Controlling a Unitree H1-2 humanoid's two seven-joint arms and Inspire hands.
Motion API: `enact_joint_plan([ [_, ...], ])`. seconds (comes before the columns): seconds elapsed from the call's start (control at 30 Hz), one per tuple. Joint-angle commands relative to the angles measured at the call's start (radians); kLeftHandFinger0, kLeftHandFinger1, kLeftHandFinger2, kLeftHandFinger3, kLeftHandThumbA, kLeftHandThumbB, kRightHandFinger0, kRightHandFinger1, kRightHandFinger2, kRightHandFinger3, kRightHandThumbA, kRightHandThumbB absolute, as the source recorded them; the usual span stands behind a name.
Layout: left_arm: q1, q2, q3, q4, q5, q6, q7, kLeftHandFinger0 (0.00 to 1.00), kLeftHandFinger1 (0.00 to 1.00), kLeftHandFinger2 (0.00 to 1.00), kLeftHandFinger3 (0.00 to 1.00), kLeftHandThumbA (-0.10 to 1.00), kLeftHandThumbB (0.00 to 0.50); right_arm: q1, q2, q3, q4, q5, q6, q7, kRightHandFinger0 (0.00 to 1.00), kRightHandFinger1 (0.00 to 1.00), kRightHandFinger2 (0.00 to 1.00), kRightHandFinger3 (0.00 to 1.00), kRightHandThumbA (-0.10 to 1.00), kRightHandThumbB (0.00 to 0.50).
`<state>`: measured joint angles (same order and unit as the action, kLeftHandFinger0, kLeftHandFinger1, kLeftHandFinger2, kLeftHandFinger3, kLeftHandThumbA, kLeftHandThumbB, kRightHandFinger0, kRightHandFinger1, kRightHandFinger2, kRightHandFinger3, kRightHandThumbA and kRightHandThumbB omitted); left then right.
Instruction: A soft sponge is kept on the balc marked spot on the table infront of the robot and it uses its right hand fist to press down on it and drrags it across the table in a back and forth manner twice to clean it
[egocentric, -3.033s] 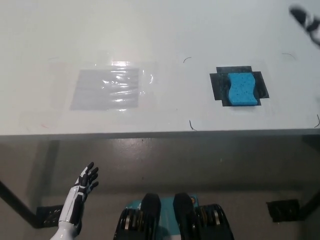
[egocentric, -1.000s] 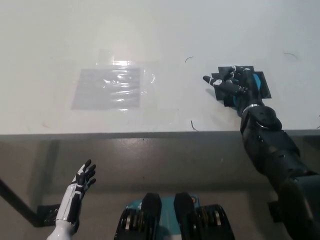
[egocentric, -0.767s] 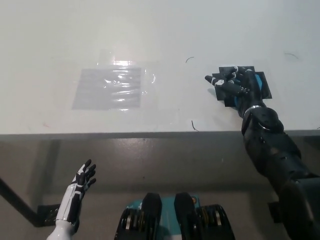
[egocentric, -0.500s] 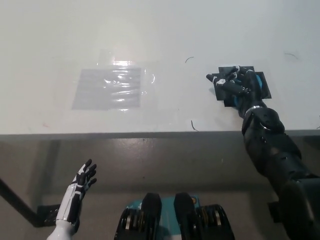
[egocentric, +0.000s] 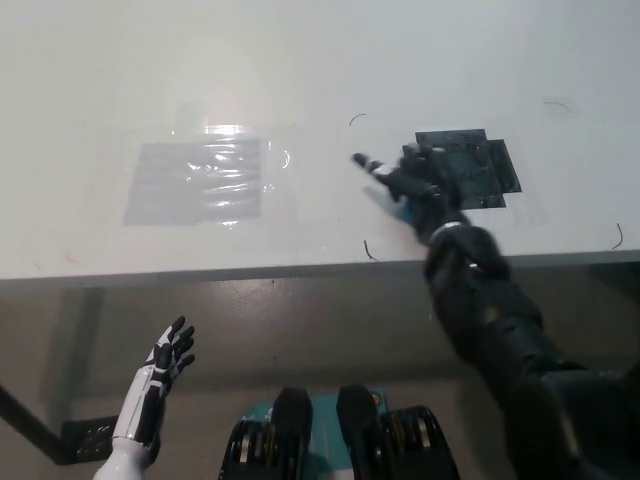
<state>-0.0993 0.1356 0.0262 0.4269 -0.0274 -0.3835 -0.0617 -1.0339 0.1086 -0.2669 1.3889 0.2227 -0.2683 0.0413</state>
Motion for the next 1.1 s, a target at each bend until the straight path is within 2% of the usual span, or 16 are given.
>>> enact_joint_plan([
  [0.0,-0.009,0.011,0.01,-0.016,-0.013,-0.04,-0.008,1.0,1.0,1.0,1.0,1.0,0.477,0.036,0.123,0.051,0.027,-0.027,0.066,0.074,0.0,0.0,0.0,0.0,1.0,0.162],
  [0.17,-0.01,0.011,0.01,-0.014,-0.003,-0.041,-0.001,1.0,1.0,1.0,1.0,1.0,0.48,0.03,0.166,0.063,0.017,-0.009,0.083,0.102,0.0,0.0,0.0,0.0,1.0,0.182],
  [0.23,-0.011,0.013,0.009,-0.012,0.0,-0.043,-0.003,1.0,1.0,1.0,1.0,1.0,0.483,0.028,0.18,0.065,0.012,-0.005,0.075,0.109,0.0,0.0,0.0,0.0,1.0,0.164],
  [0.47,-0.006,0.014,0.008,-0.012,0.006,-0.045,0.0,1.0,1.0,1.0,1.0,1.0,0.478,0.026,0.165,0.068,0.015,-0.001,0.079,0.114,0.0,0.0,0.0,0.0,1.0,0.171],
  [0.67,-0.006,0.011,0.012,-0.002,-0.002,-0.048,-0.001,1.0,1.0,1.0,1.0,1.0,0.469,0.037,0.106,0.066,0.026,-0.002,0.077,0.079,0.0,0.0,0.0,0.0,1.0,0.178],
  [0.8,-0.006,0.011,0.011,0.0,0.004,-0.049,0.001,1.0,1.0,1.0,1.0,1.0,0.477,0.05,0.028,0.049,0.033,0.011,0.079,0.064,0.0,0.0,0.0,0.0,1.0,0.183],
  [1.0,-0.001,0.012,0.009,-0.005,0.004,-0.048,-0.003,1.0,1.0,1.0,1.0,1.0,0.454,0.074,-0.097,0.017,0.042,0.03,0.066,0.051,0.0,0.0,0.0,0.0,1.0,0.15],
  [1.07,-0.003,0.013,0.009,-0.01,0.001,-0.046,-0.006,1.0,1.0,1.0,1.0,1.0,0.463,0.083,-0.148,0.0,0.044,0.04,0.072,0.038,0.0,0.0,0.0,0.0,1.0,0.165],
])
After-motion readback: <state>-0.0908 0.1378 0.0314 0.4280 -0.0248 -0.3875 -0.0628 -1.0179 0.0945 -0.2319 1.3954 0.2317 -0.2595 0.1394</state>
